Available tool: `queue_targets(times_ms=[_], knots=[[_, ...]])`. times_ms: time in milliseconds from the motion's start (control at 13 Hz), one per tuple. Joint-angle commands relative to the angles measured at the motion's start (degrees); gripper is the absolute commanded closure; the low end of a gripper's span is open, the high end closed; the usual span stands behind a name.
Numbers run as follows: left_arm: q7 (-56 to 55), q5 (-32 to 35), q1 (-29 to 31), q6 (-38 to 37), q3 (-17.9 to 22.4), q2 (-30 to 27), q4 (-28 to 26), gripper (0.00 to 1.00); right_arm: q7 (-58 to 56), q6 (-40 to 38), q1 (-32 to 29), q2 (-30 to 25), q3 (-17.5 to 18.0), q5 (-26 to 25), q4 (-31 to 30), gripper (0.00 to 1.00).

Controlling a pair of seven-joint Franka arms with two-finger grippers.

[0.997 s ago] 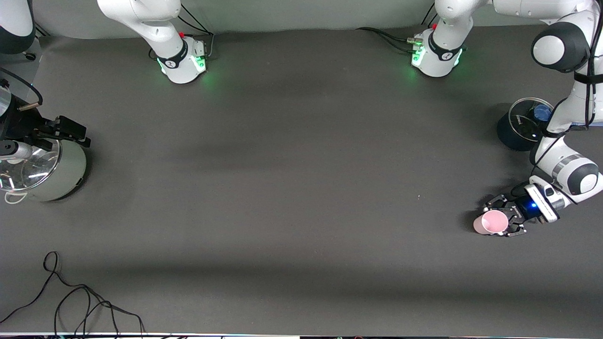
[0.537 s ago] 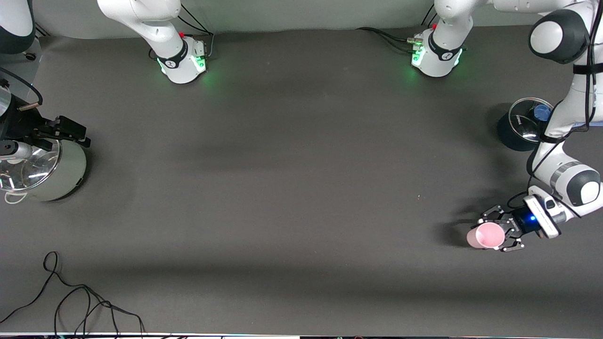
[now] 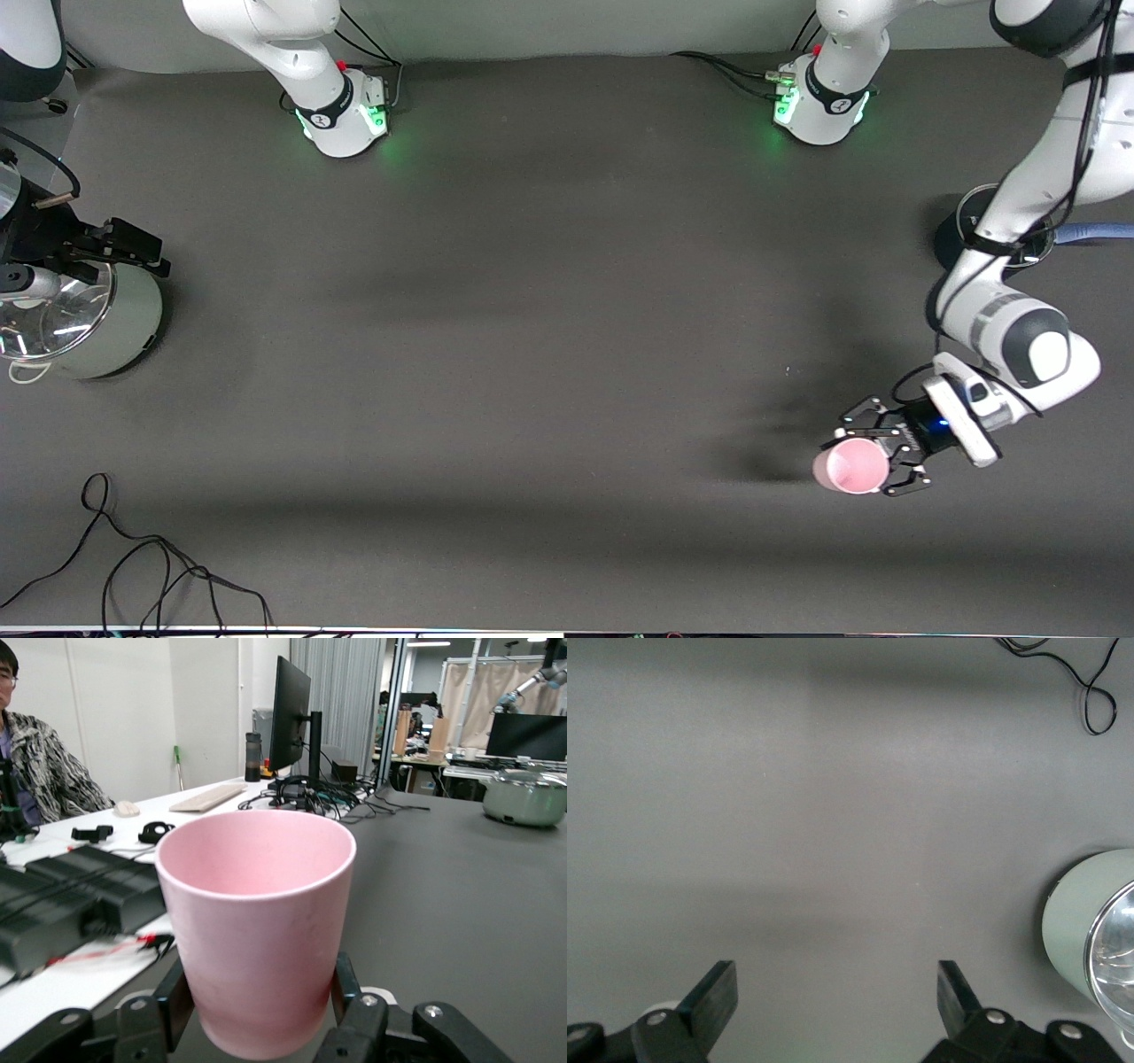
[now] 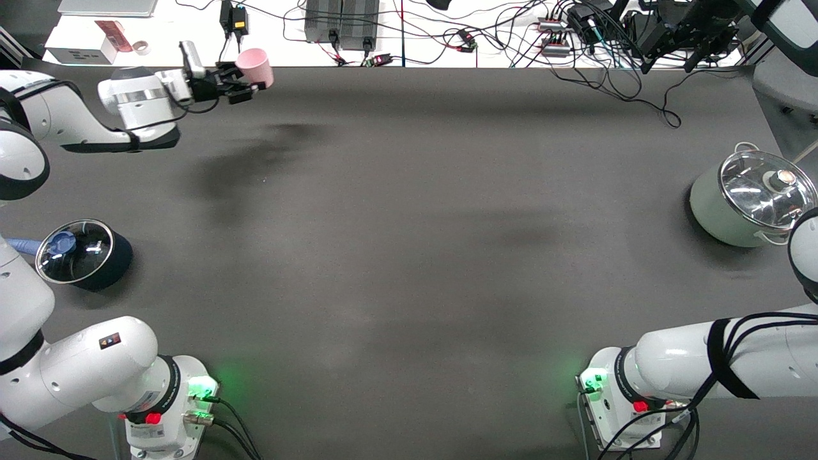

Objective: Transfer pink cup from left to right arm
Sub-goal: 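Lift the pink cup and carry it toward the table middle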

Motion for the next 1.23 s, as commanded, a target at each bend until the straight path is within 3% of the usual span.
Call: queue_targets(times_ms=[0,307,537,690,920,1150], knots=[[-0.1,-2.6,0.8,6.6,-7.0,-2.4,-3.7,1.00,0.0,-0.8,-0.2,0.3,0.0,0.6,1.0,0.00],[-0.1,-4.3,0.7,11.7,-16.4,-2.4,-5.2,1.00,-0.2,-0.8,-0.2,0.4,0.0,0.4,1.0,0.00],[-0.1,-9.1,-0.1,22.4,-26.8,-2.1,-5.8,1.00,-0.2,-0.8,-0.2,0.3,0.0,0.0,1.0,0.00],[-0.1,-11.8,-2.2,26.9,-31.2,-1.7,-5.7,1.00,-0.2,-0.8,-0.4,0.4,0.0,0.0,1.1,0.00],[-0.1,-19.0,-12.0,35.3,-31.4,-2.2,-1.8,1.00,-0.1,-0.8,-0.3,0.8,0.0,0.0,1.3,0.00],[-0.1,-21.3,-20.1,42.6,-31.3,-1.8,3.5,1.00,1.3,-0.8,0.3,0.9,0.1,1.4,1.6,0.00]])
